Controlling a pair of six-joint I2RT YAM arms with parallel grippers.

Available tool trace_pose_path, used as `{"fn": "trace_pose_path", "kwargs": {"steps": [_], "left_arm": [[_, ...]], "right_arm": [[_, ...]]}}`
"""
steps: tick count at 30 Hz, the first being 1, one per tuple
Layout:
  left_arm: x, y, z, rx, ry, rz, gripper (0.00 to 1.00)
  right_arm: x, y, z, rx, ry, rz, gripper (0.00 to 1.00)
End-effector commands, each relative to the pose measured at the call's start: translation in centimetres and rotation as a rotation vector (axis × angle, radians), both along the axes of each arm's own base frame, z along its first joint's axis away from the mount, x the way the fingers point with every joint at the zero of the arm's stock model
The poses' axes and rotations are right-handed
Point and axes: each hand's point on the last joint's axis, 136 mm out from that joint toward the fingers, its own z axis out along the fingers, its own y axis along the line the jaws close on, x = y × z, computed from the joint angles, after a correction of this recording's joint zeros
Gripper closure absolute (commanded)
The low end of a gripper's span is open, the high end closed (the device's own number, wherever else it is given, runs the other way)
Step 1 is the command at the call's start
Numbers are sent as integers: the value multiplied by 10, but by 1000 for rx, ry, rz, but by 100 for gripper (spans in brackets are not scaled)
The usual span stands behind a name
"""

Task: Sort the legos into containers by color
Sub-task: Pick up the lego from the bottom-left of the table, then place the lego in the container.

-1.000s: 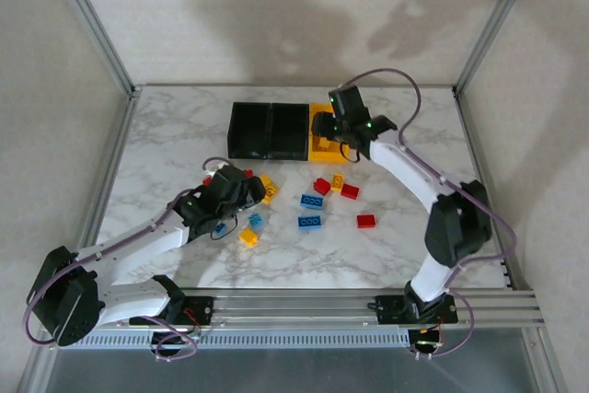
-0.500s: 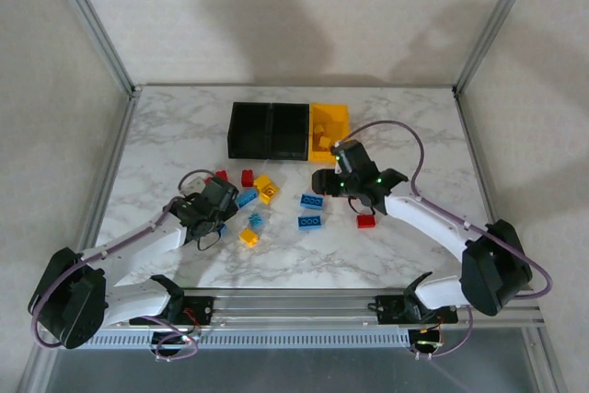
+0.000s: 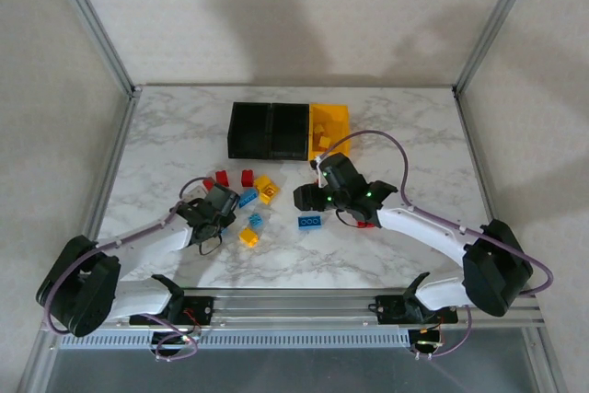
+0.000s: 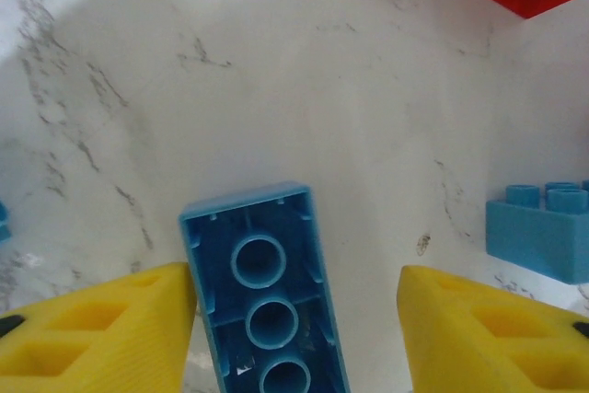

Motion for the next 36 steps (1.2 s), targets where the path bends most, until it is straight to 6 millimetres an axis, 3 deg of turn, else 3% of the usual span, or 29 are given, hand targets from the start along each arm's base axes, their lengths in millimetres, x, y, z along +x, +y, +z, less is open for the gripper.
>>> {"fn": "trace_pose_path", "kwargs": {"steps": [1,9,20,28,36], "left_arm": [[3,0,-5,1,5,4,44],[6,1,-2,21,16,-20,64],[33,-9,46,34,-65,-72,71],[77,-47,83,-7,-134,-162,71],[130,-108,105,-16,-170,-288,72]], "right_arm": [[-2,5,0,8,2,8,42],[0,2,1,-8,-6,-3,42],[-3,-2,10,10,-21,-11,42],[-6,-13,22,43,-38,-46,42],[1,-38,26,69,-45,-156,42]]}}
